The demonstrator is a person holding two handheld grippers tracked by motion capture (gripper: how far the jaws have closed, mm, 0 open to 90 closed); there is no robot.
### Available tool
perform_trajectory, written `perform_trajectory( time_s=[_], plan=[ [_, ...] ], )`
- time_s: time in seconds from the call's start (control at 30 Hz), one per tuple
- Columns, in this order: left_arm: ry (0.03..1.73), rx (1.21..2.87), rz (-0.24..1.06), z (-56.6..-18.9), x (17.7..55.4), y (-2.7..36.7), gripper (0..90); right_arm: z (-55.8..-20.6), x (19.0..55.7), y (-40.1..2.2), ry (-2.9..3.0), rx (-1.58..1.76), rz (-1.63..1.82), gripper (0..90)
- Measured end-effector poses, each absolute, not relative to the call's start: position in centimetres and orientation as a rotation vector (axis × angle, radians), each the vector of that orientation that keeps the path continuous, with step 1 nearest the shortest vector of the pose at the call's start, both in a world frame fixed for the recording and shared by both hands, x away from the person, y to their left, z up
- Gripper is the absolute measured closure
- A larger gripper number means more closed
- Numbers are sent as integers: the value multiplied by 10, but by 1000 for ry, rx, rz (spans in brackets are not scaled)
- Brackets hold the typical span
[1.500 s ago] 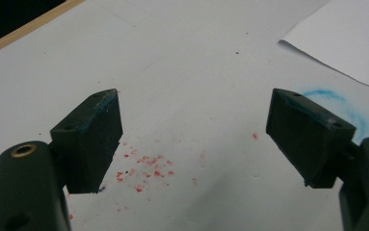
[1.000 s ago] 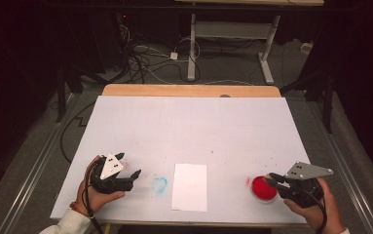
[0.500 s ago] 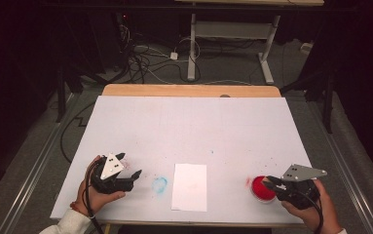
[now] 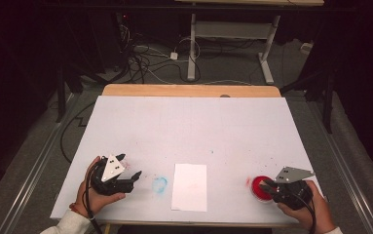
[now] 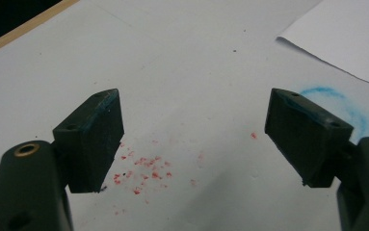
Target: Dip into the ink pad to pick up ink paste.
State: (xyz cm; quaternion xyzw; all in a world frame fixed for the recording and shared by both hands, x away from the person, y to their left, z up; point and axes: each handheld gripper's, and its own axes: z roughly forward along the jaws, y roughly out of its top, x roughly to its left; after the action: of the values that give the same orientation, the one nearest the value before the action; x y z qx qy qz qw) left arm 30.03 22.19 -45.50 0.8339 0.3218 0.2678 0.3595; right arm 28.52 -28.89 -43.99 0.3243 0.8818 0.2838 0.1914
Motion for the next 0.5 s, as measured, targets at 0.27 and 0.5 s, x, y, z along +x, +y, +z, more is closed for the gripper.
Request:
perform_trajectory(
  time_s=[0.27,0.5],
  plan=[
    [824,2155,688,-455,300,221,207,-444,287,-292,2476,953,819,758],
    [824,2158,687,-456,300,221,206,-444,287,-292,2479,946,816,758]
  ],
)
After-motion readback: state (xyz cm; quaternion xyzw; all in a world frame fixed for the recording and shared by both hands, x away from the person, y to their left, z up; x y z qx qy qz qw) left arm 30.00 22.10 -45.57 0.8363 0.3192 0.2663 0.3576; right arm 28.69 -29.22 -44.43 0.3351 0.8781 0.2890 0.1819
